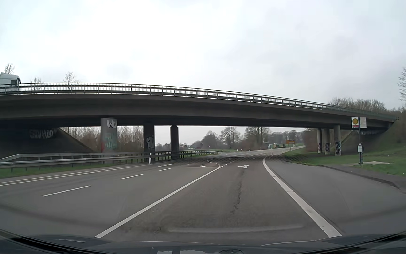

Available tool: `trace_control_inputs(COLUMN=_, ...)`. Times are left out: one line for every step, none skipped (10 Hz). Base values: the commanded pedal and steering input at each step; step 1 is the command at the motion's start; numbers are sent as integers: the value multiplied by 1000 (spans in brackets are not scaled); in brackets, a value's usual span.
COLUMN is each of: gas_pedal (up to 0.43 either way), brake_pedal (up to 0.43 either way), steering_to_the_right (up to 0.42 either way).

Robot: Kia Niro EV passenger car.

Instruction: Follow the waypoints while adhering to traffic rules and regulations

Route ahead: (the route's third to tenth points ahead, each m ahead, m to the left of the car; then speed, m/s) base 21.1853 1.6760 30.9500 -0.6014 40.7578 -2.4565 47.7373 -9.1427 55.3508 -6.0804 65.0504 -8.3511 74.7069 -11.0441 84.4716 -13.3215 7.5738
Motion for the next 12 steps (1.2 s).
trace_control_inputs(gas_pedal=319, brake_pedal=0, steering_to_the_right=88)
trace_control_inputs(gas_pedal=319, brake_pedal=0, steering_to_the_right=87)
trace_control_inputs(gas_pedal=331, brake_pedal=0, steering_to_the_right=86)
trace_control_inputs(gas_pedal=331, brake_pedal=0, steering_to_the_right=81)
trace_control_inputs(gas_pedal=331, brake_pedal=0, steering_to_the_right=67)
trace_control_inputs(gas_pedal=331, brake_pedal=0, steering_to_the_right=50)
trace_control_inputs(gas_pedal=339, brake_pedal=0, steering_to_the_right=41)
trace_control_inputs(gas_pedal=350, brake_pedal=0, steering_to_the_right=36)
trace_control_inputs(gas_pedal=350, brake_pedal=0, steering_to_the_right=34)
trace_control_inputs(gas_pedal=358, brake_pedal=0, steering_to_the_right=31)
trace_control_inputs(gas_pedal=370, brake_pedal=0, steering_to_the_right=25)
trace_control_inputs(gas_pedal=370, brake_pedal=0, steering_to_the_right=16)
